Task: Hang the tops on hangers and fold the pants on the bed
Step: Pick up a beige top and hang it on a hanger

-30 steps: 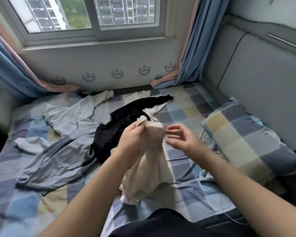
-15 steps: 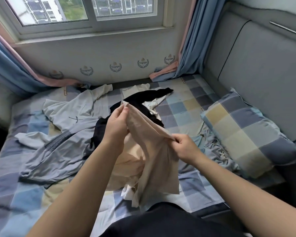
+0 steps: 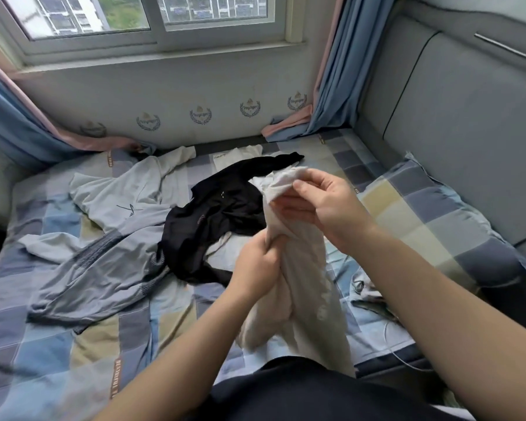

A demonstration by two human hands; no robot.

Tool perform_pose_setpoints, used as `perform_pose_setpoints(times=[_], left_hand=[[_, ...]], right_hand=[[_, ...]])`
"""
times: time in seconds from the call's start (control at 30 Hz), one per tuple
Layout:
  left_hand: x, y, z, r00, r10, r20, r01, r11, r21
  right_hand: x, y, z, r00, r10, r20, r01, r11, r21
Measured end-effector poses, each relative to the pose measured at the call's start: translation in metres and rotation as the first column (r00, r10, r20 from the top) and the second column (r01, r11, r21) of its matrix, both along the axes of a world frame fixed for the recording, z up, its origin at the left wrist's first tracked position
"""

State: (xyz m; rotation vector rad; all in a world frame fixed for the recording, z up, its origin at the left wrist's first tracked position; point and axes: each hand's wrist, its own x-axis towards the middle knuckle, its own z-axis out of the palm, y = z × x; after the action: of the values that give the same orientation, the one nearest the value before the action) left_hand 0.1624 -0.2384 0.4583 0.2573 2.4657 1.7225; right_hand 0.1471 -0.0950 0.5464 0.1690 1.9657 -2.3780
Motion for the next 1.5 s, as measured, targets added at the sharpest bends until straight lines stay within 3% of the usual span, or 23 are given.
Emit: perform_pose_setpoints(times=[0.17, 0.33, 0.4, 0.53, 0.6, 0.7, 0.8, 0.9, 0.97, 1.1, 1.13, 1.2, 1.27, 1.37, 1.43, 1.5], left_hand=[[-0.015, -0.012, 0.016, 0.963, 0.216, 0.164, -0.249, 0.943, 0.222], [-0.026, -0.009, 0.034, 0.918, 0.163, 0.361, -0.326, 0.828, 0.456], [-0.03, -0.006, 0.038, 0.911, 0.152, 0.382, -0.337, 0.81, 0.48], [-0.044, -0.018, 0.041, 0.901, 0.243, 0.359, -0.395, 0.804, 0.445], [-0.051, -0.031, 0.038, 0.903, 0.292, 0.316, -0.4, 0.842, 0.363], [-0.049, -0.042, 0.03, 0.96, 0.202, 0.194, -0.229, 0.965, 0.126], [-0.027, -0.034, 0.018, 0.989, 0.074, 0.131, -0.074, 0.997, -0.006], [0.002, -0.014, 0.006, 0.969, -0.152, 0.194, 0.148, 0.988, 0.035], [0.012, 0.0, -0.004, 0.961, -0.266, 0.073, 0.26, 0.962, 0.079], [0.003, -0.006, -0.008, 0.989, -0.101, -0.104, 0.112, 0.989, 0.101], [-0.001, -0.012, -0.011, 0.996, -0.046, -0.07, 0.054, 0.993, 0.108], [-0.011, -0.024, -0.018, 0.984, 0.114, 0.138, -0.136, 0.978, 0.16], [-0.02, -0.034, -0.022, 0.884, 0.243, 0.4, -0.352, 0.909, 0.224], [-0.028, -0.039, -0.018, 0.785, 0.252, 0.566, -0.505, 0.789, 0.349], [-0.032, -0.039, -0.011, 0.757, 0.238, 0.608, -0.536, 0.758, 0.372], [-0.034, -0.04, -0.007, 0.732, 0.214, 0.647, -0.55, 0.746, 0.375]], right_hand=[[0.031, 0.019, -0.058, 1.0, 0.002, -0.031, 0.01, 0.927, 0.374], [0.069, 0.006, -0.132, 0.961, 0.077, 0.266, -0.208, 0.832, 0.515], [0.071, 0.001, -0.153, 0.945, 0.049, 0.323, -0.238, 0.78, 0.578], [0.06, 0.015, -0.166, 0.966, -0.016, 0.259, -0.18, 0.679, 0.711], [0.052, 0.025, -0.157, 0.967, -0.046, 0.251, -0.142, 0.719, 0.681], [0.038, 0.028, -0.129, 0.962, -0.11, 0.251, -0.058, 0.812, 0.581], [0.022, 0.023, -0.095, 0.951, -0.112, 0.289, 0.016, 0.949, 0.315], [0.012, 0.013, -0.061, 0.952, -0.024, 0.304, 0.008, 0.999, 0.054], [0.01, 0.004, -0.045, 0.957, 0.041, 0.288, -0.031, 0.999, -0.037], [0.014, -0.001, -0.036, 0.971, 0.106, 0.214, -0.093, 0.993, -0.069], [0.016, 0.001, -0.038, 0.978, 0.098, 0.187, -0.091, 0.995, -0.043], [0.023, 0.008, -0.046, 0.987, 0.075, 0.139, -0.089, 0.991, 0.099], [0.036, 0.016, -0.064, 0.982, 0.131, 0.138, -0.166, 0.946, 0.278], [0.062, 0.015, -0.1, 0.924, 0.24, 0.298, -0.364, 0.791, 0.492], [0.074, 0.01, -0.131, 0.877, 0.211, 0.431, -0.462, 0.61, 0.643], [0.077, 0.01, -0.16, 0.867, 0.121, 0.484, -0.468, 0.535, 0.703]])
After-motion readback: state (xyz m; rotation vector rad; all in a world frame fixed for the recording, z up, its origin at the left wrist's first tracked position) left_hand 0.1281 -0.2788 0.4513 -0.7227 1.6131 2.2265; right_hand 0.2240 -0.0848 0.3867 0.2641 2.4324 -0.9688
